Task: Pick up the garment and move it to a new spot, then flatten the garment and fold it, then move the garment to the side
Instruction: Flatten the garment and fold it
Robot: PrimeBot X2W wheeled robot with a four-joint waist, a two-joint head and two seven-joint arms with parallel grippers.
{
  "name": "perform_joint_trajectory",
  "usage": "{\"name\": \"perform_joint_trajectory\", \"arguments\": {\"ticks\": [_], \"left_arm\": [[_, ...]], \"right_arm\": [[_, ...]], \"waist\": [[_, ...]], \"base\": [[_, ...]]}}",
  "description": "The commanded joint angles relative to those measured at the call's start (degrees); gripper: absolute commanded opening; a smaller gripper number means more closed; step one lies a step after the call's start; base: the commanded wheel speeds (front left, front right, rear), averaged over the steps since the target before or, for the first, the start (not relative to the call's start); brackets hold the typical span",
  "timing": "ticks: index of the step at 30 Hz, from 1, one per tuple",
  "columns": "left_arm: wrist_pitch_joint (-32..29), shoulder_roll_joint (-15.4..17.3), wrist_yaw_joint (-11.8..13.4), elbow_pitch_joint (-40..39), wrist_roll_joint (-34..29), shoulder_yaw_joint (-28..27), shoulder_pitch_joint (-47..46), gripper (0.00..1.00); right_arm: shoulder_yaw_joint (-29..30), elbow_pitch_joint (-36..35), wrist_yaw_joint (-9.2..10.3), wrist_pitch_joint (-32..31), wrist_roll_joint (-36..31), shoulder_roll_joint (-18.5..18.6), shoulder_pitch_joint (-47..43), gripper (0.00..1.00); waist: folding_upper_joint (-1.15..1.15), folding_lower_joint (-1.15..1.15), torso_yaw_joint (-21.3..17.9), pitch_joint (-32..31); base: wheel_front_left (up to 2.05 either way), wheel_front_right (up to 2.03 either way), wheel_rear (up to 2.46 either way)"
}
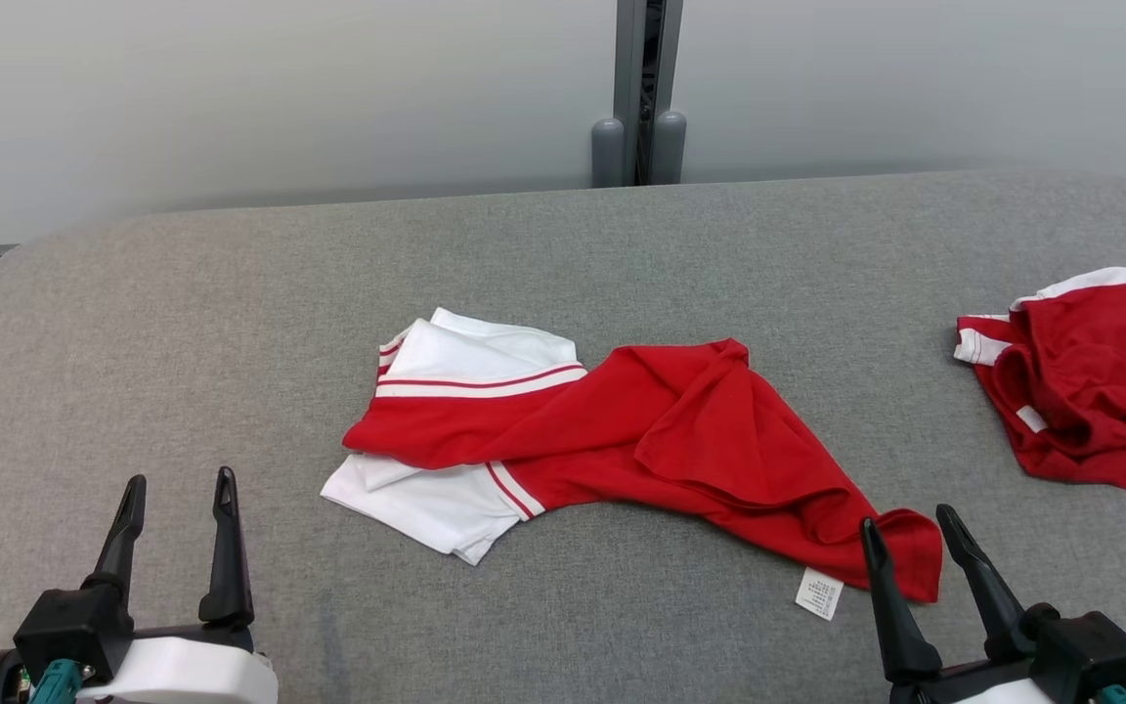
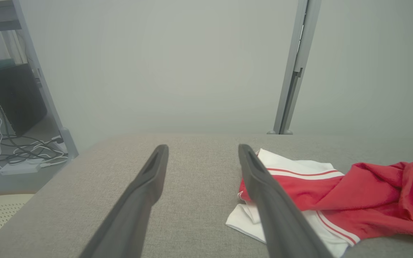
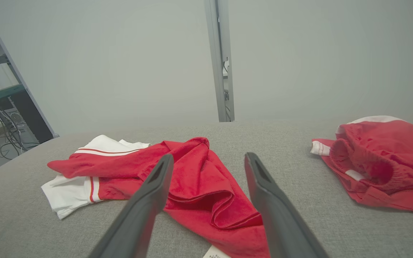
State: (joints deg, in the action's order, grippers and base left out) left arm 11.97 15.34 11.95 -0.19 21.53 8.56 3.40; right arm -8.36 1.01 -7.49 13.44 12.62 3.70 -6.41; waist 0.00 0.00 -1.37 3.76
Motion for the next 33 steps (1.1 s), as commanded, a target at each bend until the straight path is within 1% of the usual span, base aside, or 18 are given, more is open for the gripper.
{"name": "perform_joint_trajectory", "arguments": {"ticks": [1,7,9,12,17,18,20,23,24,29,33], "left_arm": [[-0.25,0.46,0.34,-0.37,0.03,-0.03,0.05,1.0],[-0.74,0.47,0.34,-0.71,0.02,0.51,-0.44,1.0],[-1.5,0.65,-0.08,-0.65,0.14,0.92,-0.78,1.0],[-3.59,0.96,-1.2,-0.55,1.01,1.92,-1.6,1.0],[-9.74,1.8,-3.99,0.16,2.65,4.49,-3.12,1.0],[-10.47,1.39,-4.66,-0.04,3.57,4.79,-3.73,1.0],[-13.11,1.93,-5.61,0.9,4.13,5.72,-4.49,1.0],[-15.8,1.84,-7.23,2.07,6.23,6.24,-5.77,1.0],[-17.95,2.13,-8.41,3.85,8.33,5.94,-7.04,1.0],[-19.98,2.7,-9.52,6.49,11.32,4.53,-8.91,1.0],[-20.31,3.5,-10.9,8.04,12.88,3.57,-10.66,1.0]], "right_arm": [[0.05,0.07,-0.01,-0.06,-0.12,-0.03,0.63,1.0],[0.1,0.45,-0.01,0.19,0.18,-0.17,1.26,1.0],[0.11,0.49,-0.01,0.29,0.33,-0.21,1.49,1.0],[0.91,0.65,-0.01,-0.25,0.74,-0.25,1.57,1.0],[2.5,1.59,-0.01,-1.74,1.89,-0.19,0.48,1.0],[2.78,1.75,-0.01,-1.87,1.84,-0.11,0.28,1.0],[3.31,2.24,-0.01,-2.45,2.36,0.13,0.06,1.0],[4.04,2.62,-0.01,-3.0,2.78,0.28,-0.25,1.0],[4.75,3.47,-0.01,-3.27,2.98,0.56,0.0,1.0],[5.1,5.27,-0.01,-3.37,3.65,0.5,1.49,1.0],[5.09,6.84,-0.01,-3.11,3.98,0.55,2.74,1.0]], "waist": [[0.0,0.0,-0.02,0.15],[0.0,0.0,0.28,0.51],[0.0,0.0,0.41,0.7],[0.0,0.0,0.53,1.28],[0.0,0.0,-0.18,3.35],[0.0,0.0,-0.48,3.96],[0.0,0.0,-1.14,5.3],[0.0,0.0,-2.18,7.57],[0.0,0.0,-3.04,9.71],[0.0,0.0,-3.7,12.3],[0.0,0.0,-3.75,13.76]], "base": [[0.0,0.0,0.0],[0.0,0.0,0.0],[0.0,0.0,0.0],[0.0,0.0,0.0],[0.0,0.0,0.0],[0.0,0.0,0.0],[0.0,0.0,0.0],[0.0,0.0,0.0],[0.0,0.0,0.0],[0.0,0.0,0.0],[0.0,0.0,0.0]]}}
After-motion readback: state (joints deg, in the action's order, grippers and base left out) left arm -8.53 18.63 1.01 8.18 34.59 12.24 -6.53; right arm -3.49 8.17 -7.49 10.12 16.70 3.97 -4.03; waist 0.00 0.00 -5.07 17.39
